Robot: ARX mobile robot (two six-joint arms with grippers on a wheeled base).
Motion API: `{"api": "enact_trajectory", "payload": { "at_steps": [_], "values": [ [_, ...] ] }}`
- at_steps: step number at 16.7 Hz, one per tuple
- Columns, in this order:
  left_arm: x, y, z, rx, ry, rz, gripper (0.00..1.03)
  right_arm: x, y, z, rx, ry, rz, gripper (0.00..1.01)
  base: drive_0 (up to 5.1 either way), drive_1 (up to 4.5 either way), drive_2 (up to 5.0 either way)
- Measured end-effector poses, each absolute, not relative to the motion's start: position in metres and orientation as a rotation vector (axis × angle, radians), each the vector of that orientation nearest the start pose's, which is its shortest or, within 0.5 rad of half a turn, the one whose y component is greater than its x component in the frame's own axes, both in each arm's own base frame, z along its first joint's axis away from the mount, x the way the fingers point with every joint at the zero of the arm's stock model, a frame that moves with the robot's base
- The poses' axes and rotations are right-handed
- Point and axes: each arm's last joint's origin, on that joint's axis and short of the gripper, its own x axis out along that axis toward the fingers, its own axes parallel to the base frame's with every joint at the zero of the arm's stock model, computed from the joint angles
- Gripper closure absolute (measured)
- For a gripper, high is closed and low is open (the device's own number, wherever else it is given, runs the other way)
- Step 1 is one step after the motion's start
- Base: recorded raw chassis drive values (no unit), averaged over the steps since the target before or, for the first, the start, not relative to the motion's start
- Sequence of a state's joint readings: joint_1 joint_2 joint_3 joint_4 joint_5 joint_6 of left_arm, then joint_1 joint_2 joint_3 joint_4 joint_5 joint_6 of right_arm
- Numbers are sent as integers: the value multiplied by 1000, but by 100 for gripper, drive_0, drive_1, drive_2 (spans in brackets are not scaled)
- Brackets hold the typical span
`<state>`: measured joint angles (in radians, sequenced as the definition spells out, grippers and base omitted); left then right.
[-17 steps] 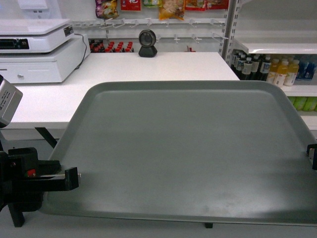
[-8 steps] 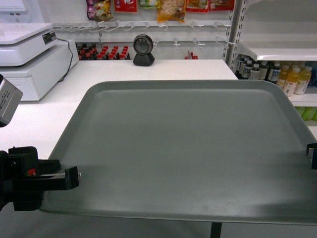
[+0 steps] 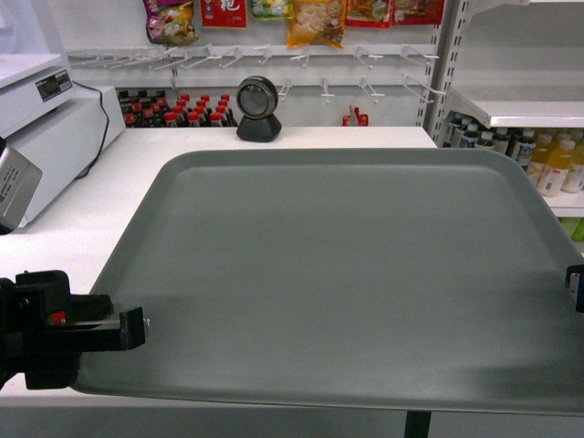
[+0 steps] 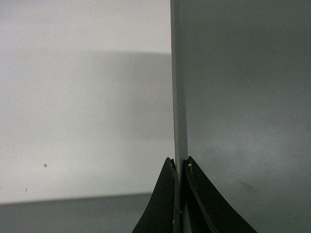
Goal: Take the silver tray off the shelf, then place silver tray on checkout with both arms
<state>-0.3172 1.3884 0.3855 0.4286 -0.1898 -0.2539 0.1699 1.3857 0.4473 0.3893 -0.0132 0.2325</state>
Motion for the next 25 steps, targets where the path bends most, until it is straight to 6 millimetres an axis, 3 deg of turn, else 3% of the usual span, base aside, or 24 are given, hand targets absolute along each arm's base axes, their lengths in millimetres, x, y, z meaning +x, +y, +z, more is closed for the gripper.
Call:
{"api": "enact_trajectory", "payload": {
  "at_steps": [19, 21, 22, 25],
  "values": [
    [226, -68, 137, -103, 565, -53, 100, 244, 42, 150, 183, 567, 112, 99, -5, 401, -410],
    [233, -72, 138, -81, 719, 57, 100, 244, 43, 149, 172, 600, 150, 99, -9, 388, -406],
    [240, -72, 138, -88, 775, 82, 100, 248, 45, 148, 161, 642, 188, 99, -9, 388, -406],
    [268, -66, 135, -170, 823, 89, 100, 295, 43, 142, 125, 678, 296, 99, -9, 388, -406]
  ]
}}
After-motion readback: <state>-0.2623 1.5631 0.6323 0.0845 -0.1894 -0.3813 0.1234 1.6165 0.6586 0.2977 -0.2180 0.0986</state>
